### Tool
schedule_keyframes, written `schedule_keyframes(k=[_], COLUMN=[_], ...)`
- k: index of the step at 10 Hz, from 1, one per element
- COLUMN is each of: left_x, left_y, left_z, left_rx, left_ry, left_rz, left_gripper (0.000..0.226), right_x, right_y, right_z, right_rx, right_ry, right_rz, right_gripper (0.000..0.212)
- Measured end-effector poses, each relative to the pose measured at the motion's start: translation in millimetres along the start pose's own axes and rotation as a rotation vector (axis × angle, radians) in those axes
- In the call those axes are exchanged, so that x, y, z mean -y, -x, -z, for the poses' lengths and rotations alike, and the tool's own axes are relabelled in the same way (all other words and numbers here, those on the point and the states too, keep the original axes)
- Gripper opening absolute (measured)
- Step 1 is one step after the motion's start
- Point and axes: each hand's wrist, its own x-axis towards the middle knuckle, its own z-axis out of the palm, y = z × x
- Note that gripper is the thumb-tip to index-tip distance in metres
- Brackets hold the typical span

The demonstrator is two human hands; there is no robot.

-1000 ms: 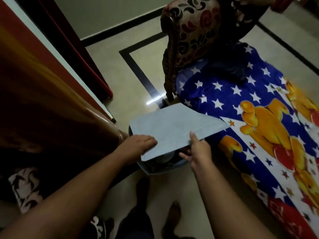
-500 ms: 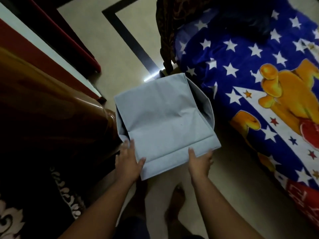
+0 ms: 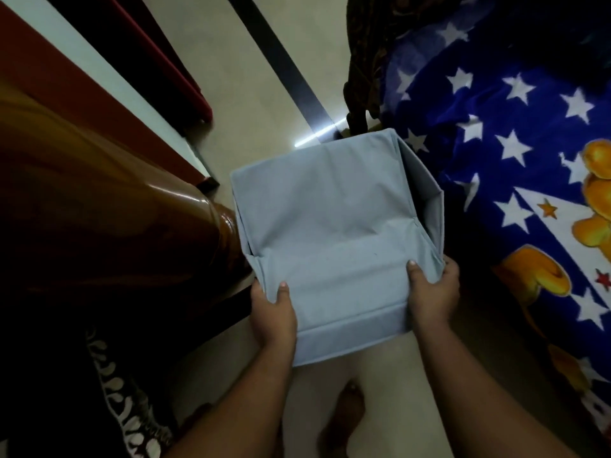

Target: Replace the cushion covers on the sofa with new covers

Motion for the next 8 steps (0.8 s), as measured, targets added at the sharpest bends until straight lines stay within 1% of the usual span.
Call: schedule_keyframes(k=[1, 2, 3, 4, 5, 6, 7, 8], left_x=[-33, -75, -117, -152, -177, -181, -186, -177], left_y=[-21, -48, -77, -111, -152, -185, -186, -166], left_z=[15, 28, 34, 31, 19, 10, 14, 13], left_rx=[-0.039, -0.060, -0.051, -0.061, -0.042, 0.022, 0.009, -0.023], left_ry=[-0.016, 0.024, 0.057, 0.072, 0.027, -0.152, -0.221, -0.132], left_rz=[-0.017, -0.051, -0.094, -0.142, -0.156, -0.086, 0.040, 0.046], left_gripper=[0.050, 0.049, 0.054, 0.056, 0.072, 0.103, 0.110, 0.111], right_x=[34, 82, 129, 174, 208, 219, 224, 218], right_y=[1, -4, -21, -49, -79, -100, -102, -87], right_z=[-14, -32, -54, -82, -115, -143, -148, -127], right_rx=[-0.010, 0.022, 0.053, 0.105, 0.208, 0.362, 0.444, 0.467], right_ry=[-0.075, -0.127, -0.139, -0.050, 0.084, 0.226, 0.325, 0.397], right_rz=[0.049, 0.103, 0.152, 0.211, 0.252, 0.214, 0.183, 0.308], right_gripper=[0.051, 0.048, 0.047, 0.053, 0.061, 0.075, 0.094, 0.100])
